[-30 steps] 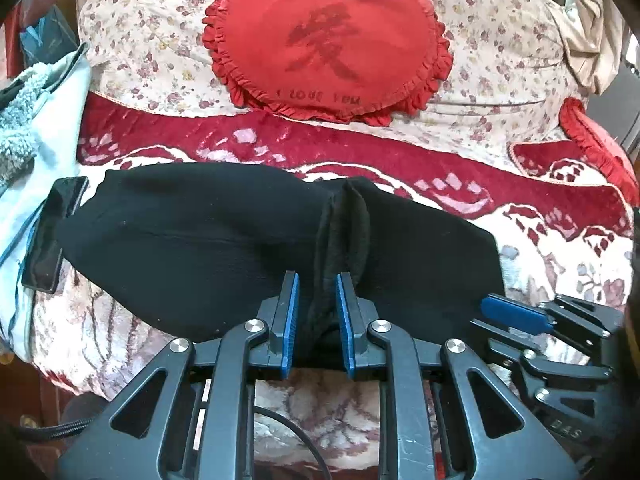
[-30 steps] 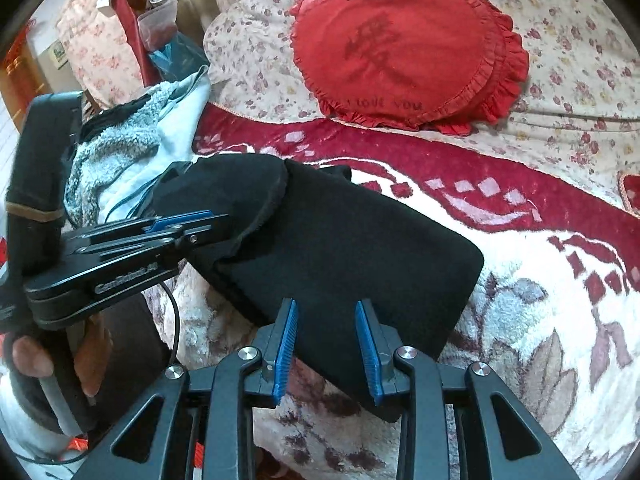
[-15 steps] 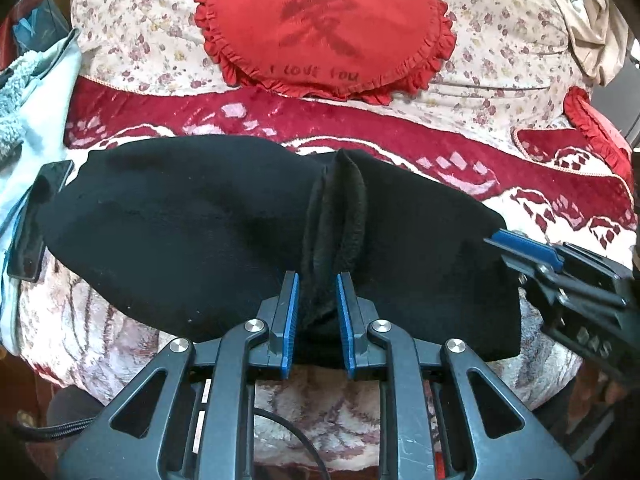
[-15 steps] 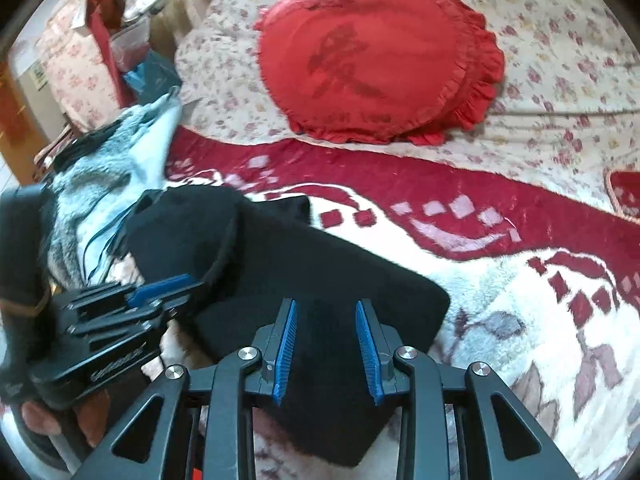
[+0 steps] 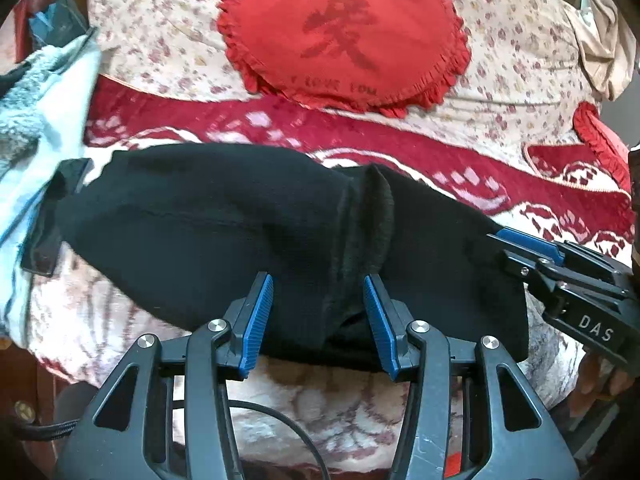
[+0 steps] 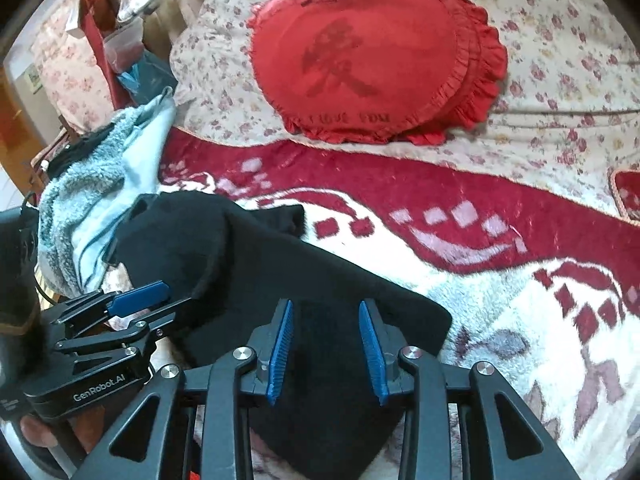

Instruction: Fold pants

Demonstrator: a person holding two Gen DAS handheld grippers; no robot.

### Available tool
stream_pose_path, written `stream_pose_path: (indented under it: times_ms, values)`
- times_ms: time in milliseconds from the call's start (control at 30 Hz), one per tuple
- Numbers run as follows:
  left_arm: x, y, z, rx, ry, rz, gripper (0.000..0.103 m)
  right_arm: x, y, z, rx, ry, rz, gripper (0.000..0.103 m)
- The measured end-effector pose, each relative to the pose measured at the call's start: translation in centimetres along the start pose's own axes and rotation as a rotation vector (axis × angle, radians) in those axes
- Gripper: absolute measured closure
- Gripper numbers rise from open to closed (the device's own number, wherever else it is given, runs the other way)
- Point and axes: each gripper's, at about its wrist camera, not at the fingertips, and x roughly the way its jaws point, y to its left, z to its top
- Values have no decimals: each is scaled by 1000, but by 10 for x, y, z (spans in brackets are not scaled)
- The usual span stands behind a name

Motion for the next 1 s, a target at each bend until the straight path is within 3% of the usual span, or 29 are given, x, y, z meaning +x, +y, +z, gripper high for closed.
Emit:
stream_pose_path:
  times_ms: [200,467,700,1000]
  values:
    - [-21,35,-3,-59,-32,40,56,2,30,10,-68,-11,41,70]
    - [-28,100,-11,-206,-24,85,57,52,62,9,-154,96,40,70]
    - [-30,148,-14,-357,-34,82,57,46,94,39,-228,63,94,70]
    - [-16,188,-13,-546,1,24,57,110,166,85,-374,131,197,63]
